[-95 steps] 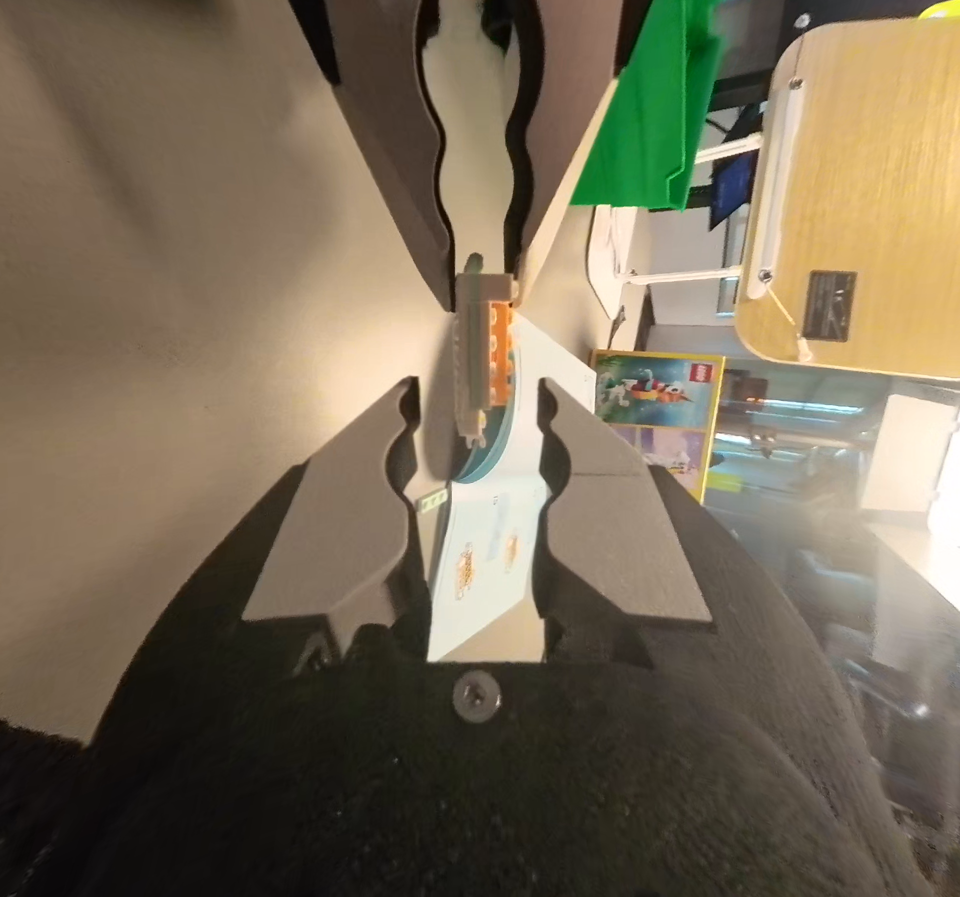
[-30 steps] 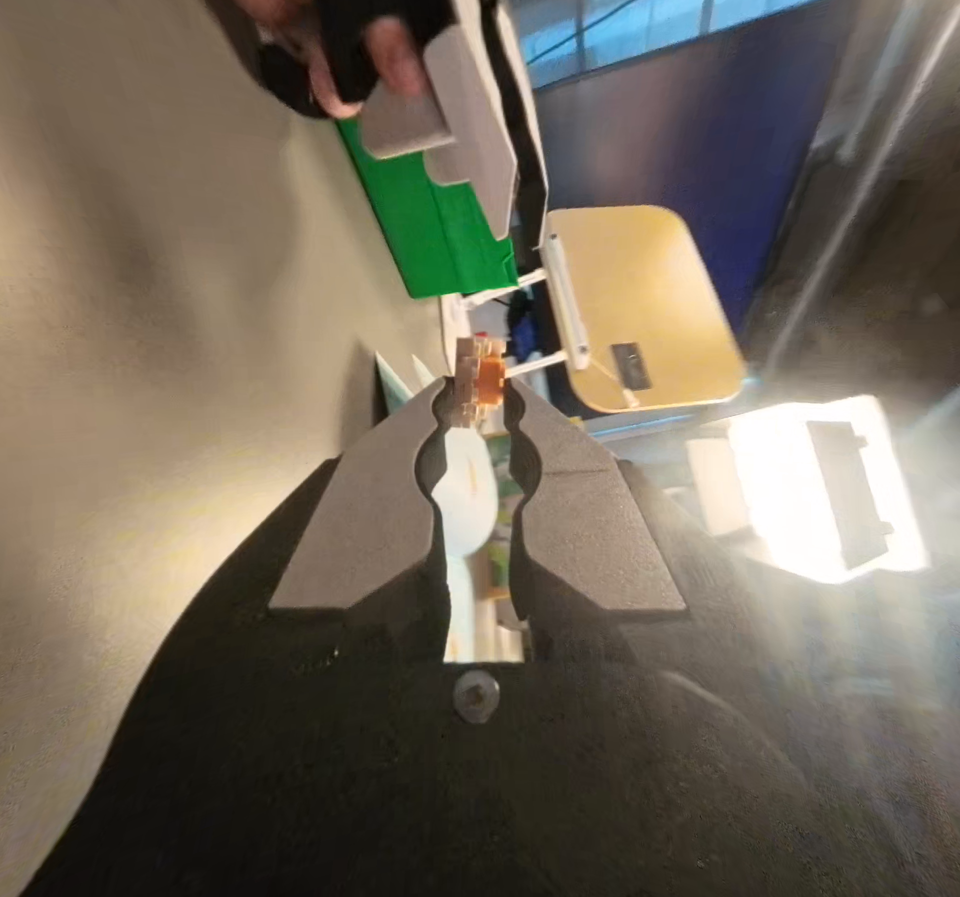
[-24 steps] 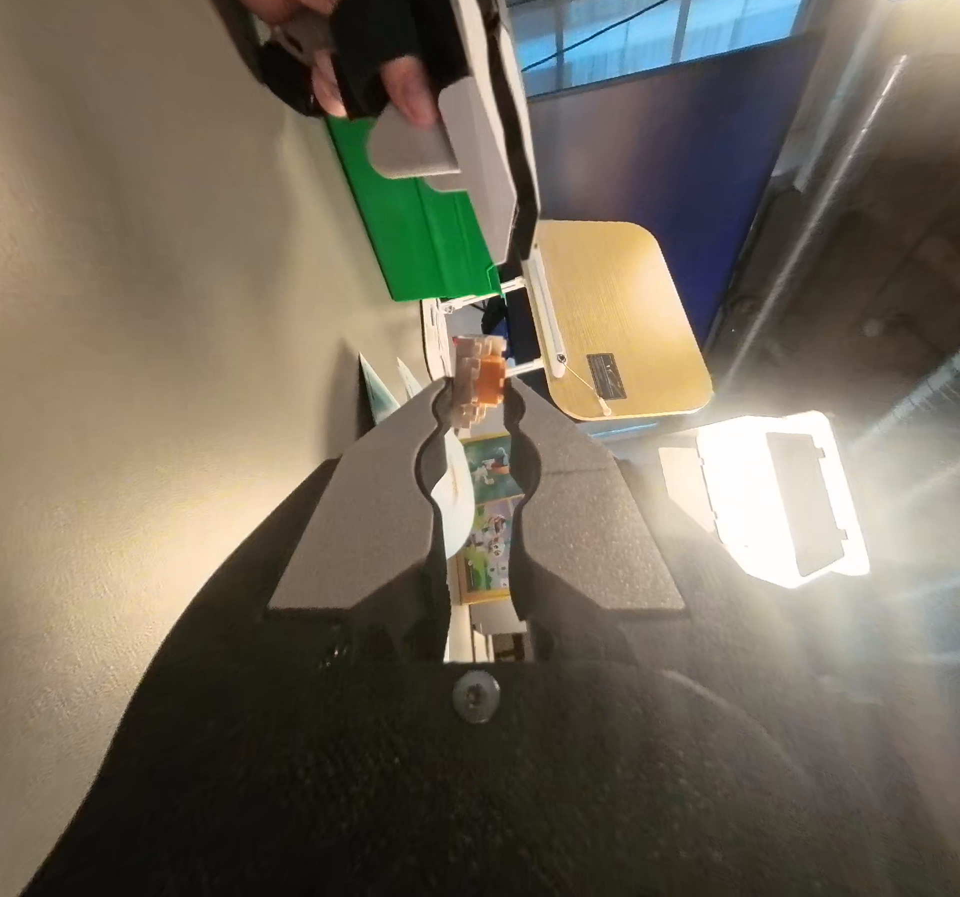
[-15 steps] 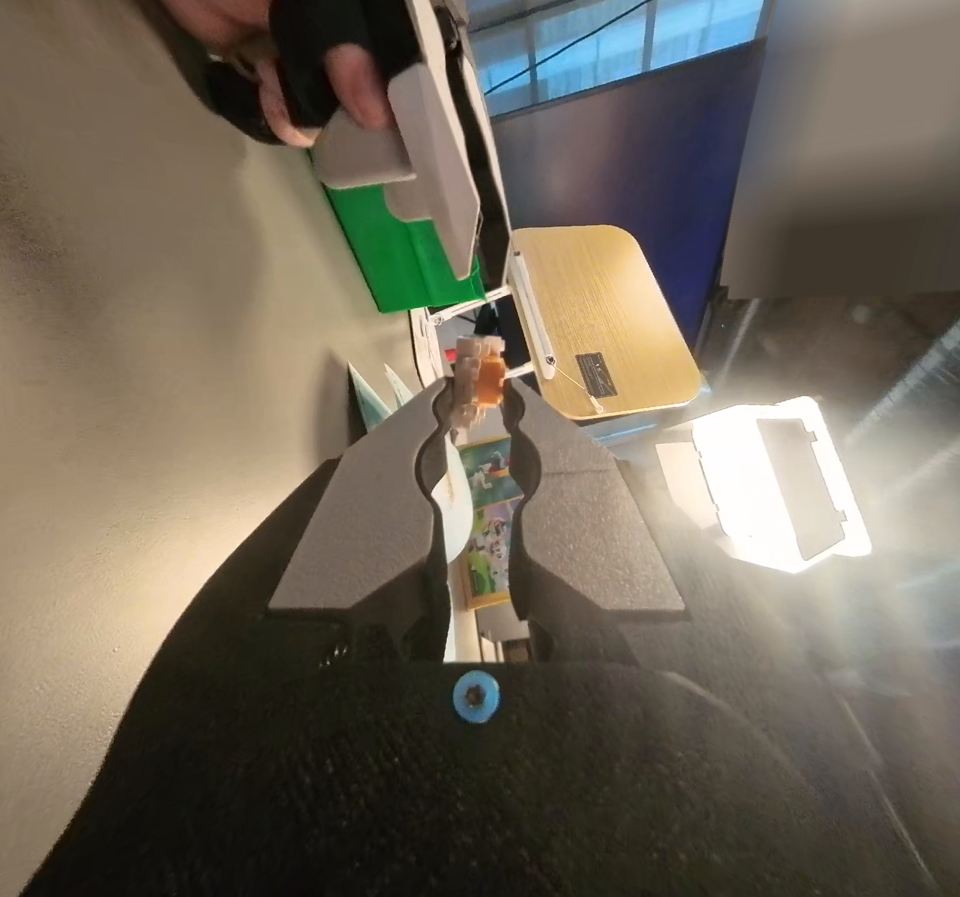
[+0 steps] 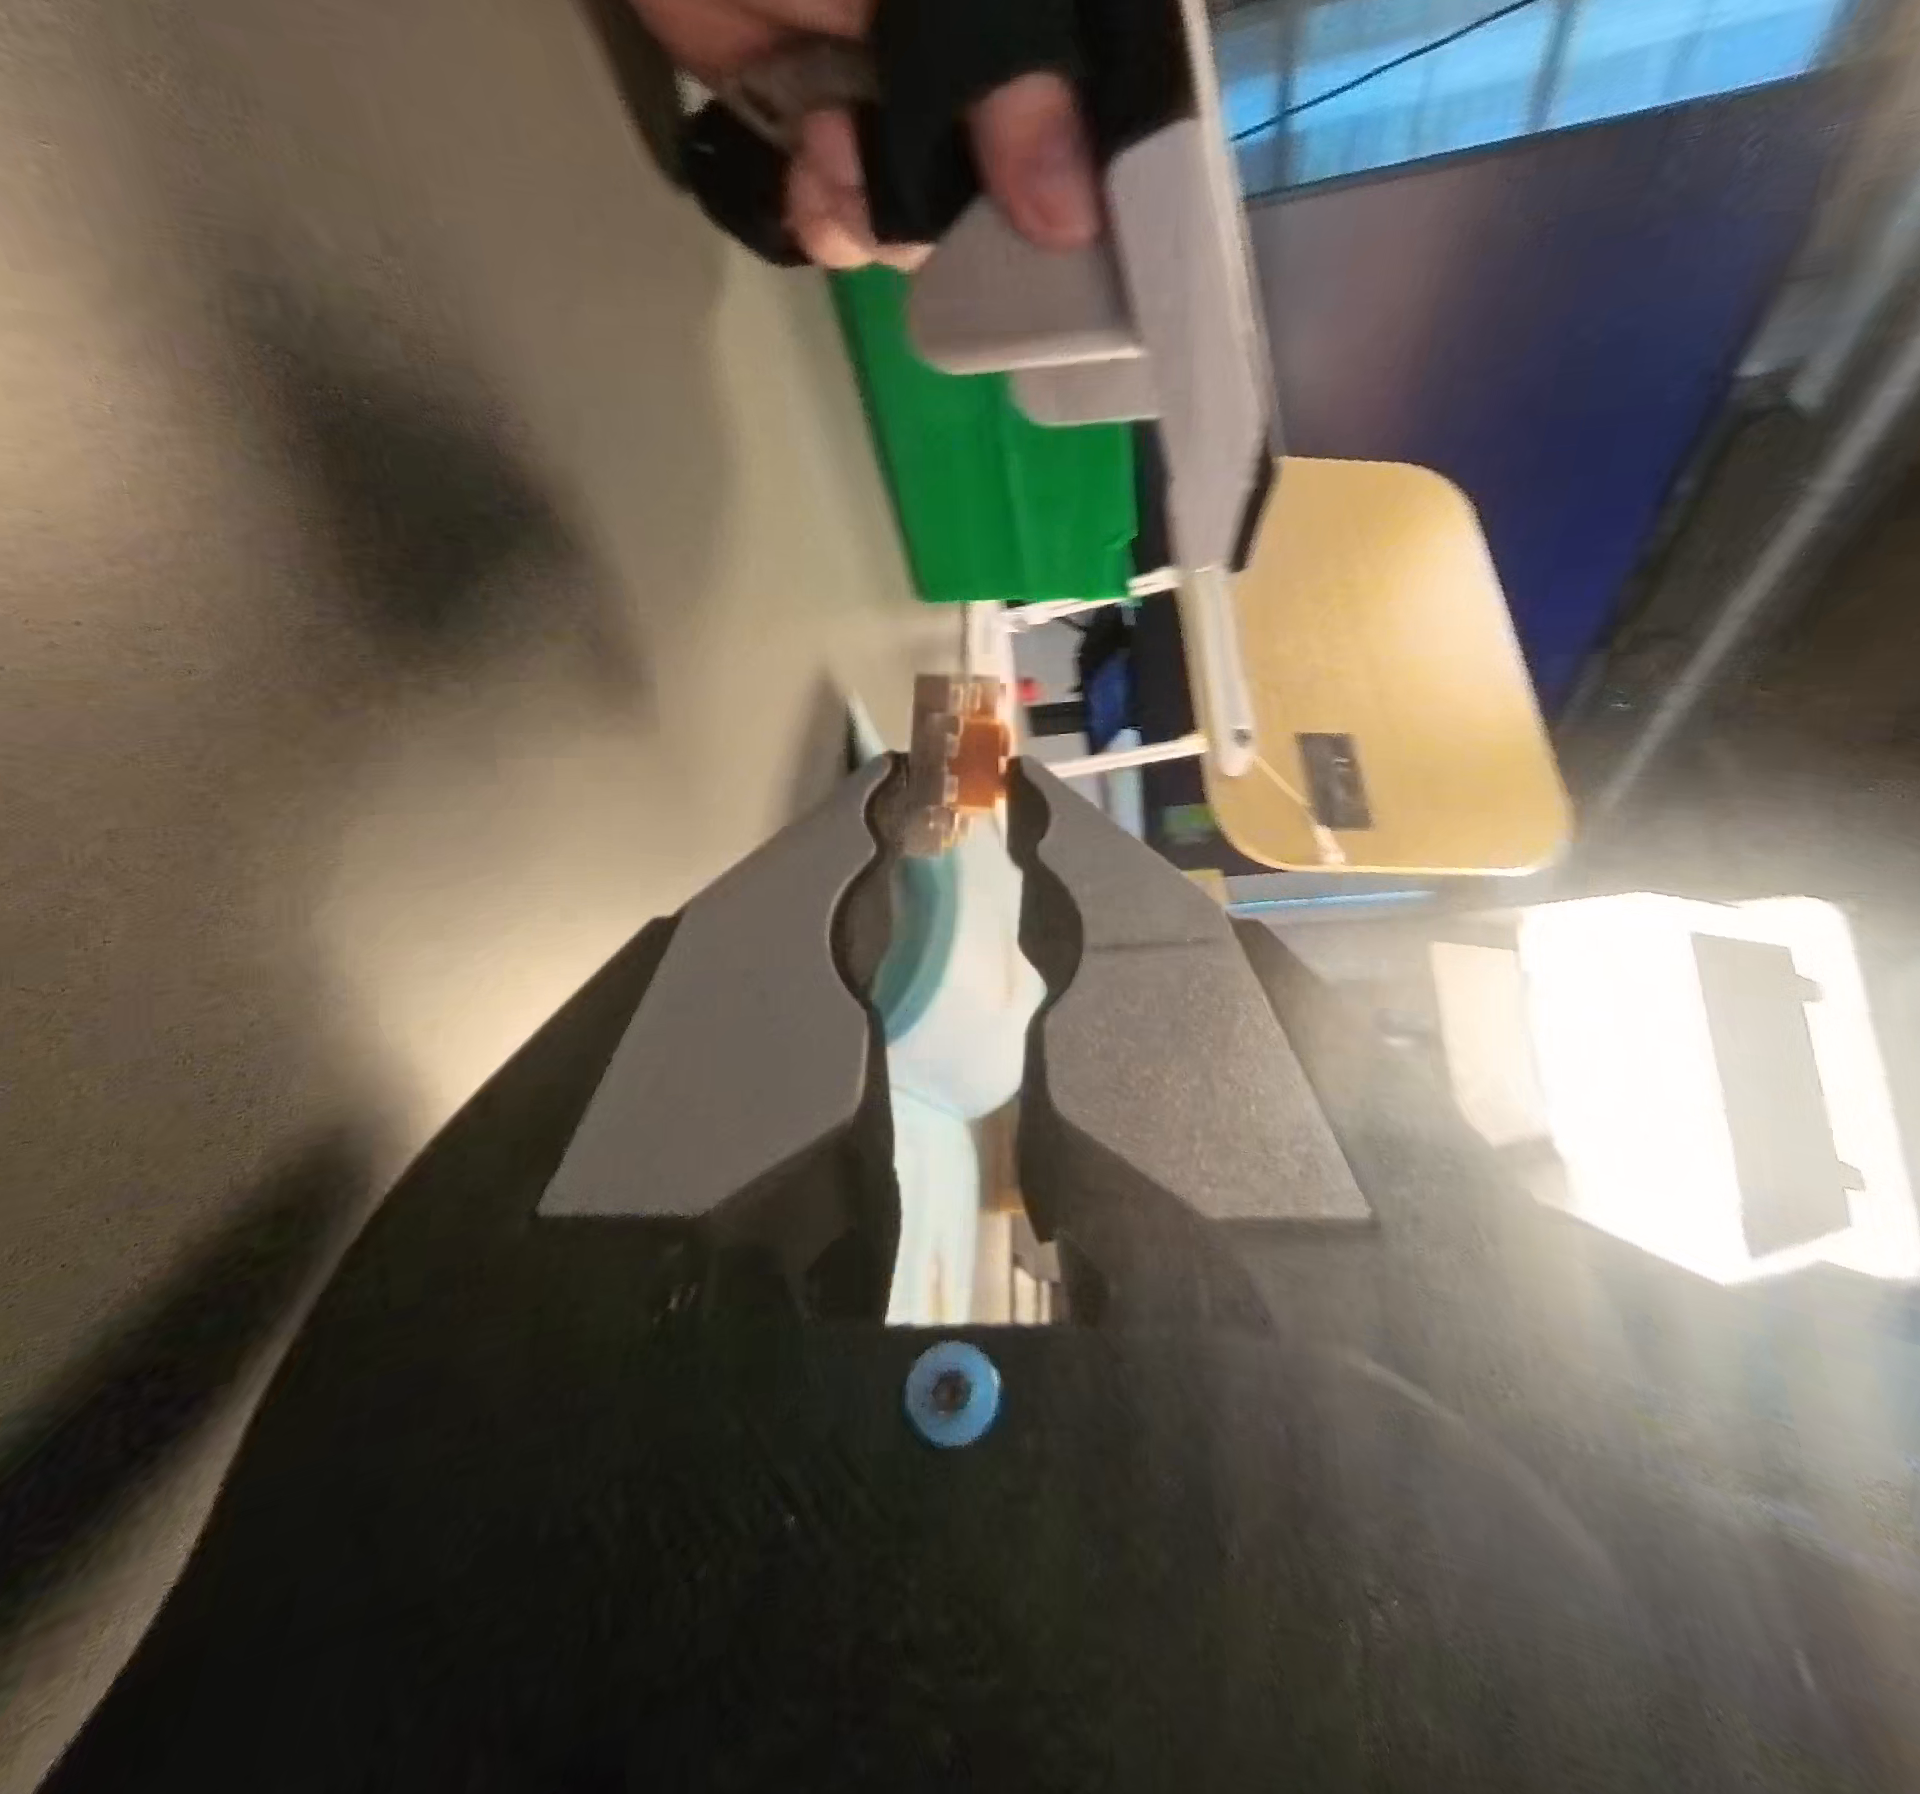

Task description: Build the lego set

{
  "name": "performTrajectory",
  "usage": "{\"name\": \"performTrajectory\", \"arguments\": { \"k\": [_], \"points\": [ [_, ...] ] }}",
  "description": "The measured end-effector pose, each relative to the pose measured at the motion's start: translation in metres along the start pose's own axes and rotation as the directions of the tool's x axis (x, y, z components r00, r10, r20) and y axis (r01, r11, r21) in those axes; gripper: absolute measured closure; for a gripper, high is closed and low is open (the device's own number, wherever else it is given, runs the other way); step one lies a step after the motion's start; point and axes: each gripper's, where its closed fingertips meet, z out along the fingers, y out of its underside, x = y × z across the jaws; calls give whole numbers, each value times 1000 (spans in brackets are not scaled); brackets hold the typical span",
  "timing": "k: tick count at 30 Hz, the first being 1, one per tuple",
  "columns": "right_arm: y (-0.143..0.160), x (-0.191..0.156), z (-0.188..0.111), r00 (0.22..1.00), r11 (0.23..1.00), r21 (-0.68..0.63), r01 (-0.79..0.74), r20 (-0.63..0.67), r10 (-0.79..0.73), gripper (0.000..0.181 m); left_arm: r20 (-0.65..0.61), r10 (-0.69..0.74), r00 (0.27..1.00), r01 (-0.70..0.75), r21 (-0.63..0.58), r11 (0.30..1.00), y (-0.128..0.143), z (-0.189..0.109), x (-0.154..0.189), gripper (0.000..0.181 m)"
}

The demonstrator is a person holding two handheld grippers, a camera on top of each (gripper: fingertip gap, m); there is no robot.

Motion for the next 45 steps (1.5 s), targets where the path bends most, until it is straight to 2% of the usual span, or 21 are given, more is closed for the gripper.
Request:
{"name": "performTrajectory", "arguments": {
  "k": [5, 7, 9, 12, 15, 17, 20, 22, 24, 26, 28, 31, 36, 42, 45],
  "points": [
    [-1, -33, 2, 980, 995, -28, 91, 181, -84, 165, 50, -4, 999, 5, -17, 1000, 3, -1, -9, 131],
    [1, -36, 4, 972, 987, -63, 151, 193, -136, 164, 56, -7, 998, 8, -17, 1000, 3, -1, -10, 132],
    [0, -39, 4, 970, 988, -78, 136, 215, -116, 162, 62, -15, 998, 17, -19, 1000, 4, -1, -12, 133],
    [-2, -43, 3, 965, 992, -121, 41, 263, -8, 159, 69, -31, 997, 33, -15, 999, 4, -2, -14, 133],
    [-18, -39, -1, 950, 988, -104, -114, 281, 139, 140, 66, -35, 997, 35, -10, 999, 3, -2, -14, 133],
    [-29, -37, -6, 910, 966, -76, -249, 323, 260, 128, 64, -27, 998, 28, -11, 1000, 3, -1, -13, 134],
    [-38, -22, -18, 849, 901, 14, -433, 343, 402, 126, 69, -10, 998, 11, -14, 1000, 3, -2, -12, 135],
    [-28, -6, -23, 822, 852, 40, -522, 292, 489, 127, 69, 4, 998, -2, -19, 1000, 3, -1, -11, 135],
    [-8, 16, -26, 811, 815, 64, -576, 168, 560, 127, 78, 25, 997, -23, -22, 999, 3, -1, -10, 135],
    [21, 46, -33, 787, 788, 95, -608, -57, 614, 137, 81, 53, 995, -52, -19, 998, 1, -2, -8, 134],
    [57, 66, -42, 717, 759, 91, -644, -273, 641, 153, 90, 95, 991, -93, -22, 995, 1, -1, -6, 133],
    [83, 61, -44, 644, 685, 24, -728, -320, 695, 154, 123, 184, 975, -183, -17, 983, -1, 0, -7, 129],
    [95, 75, -59, 656, 742, 13, -670, -457, 601, 172, 120, 252, 960, -250, -34, 968, -1, 3, -1, 127],
    [114, 76, -66, 622, 713, -31, -700, -518, 588, 176, 97, 278, 956, -278, -14, 961, -7, -1, 9, 128],
    [122, 76, -69, 629, 717, -70, -694, -544, 556, 177, 88, 276, 957, -277, 8, 961, -12, -3, 13, 132]
  ]
}}
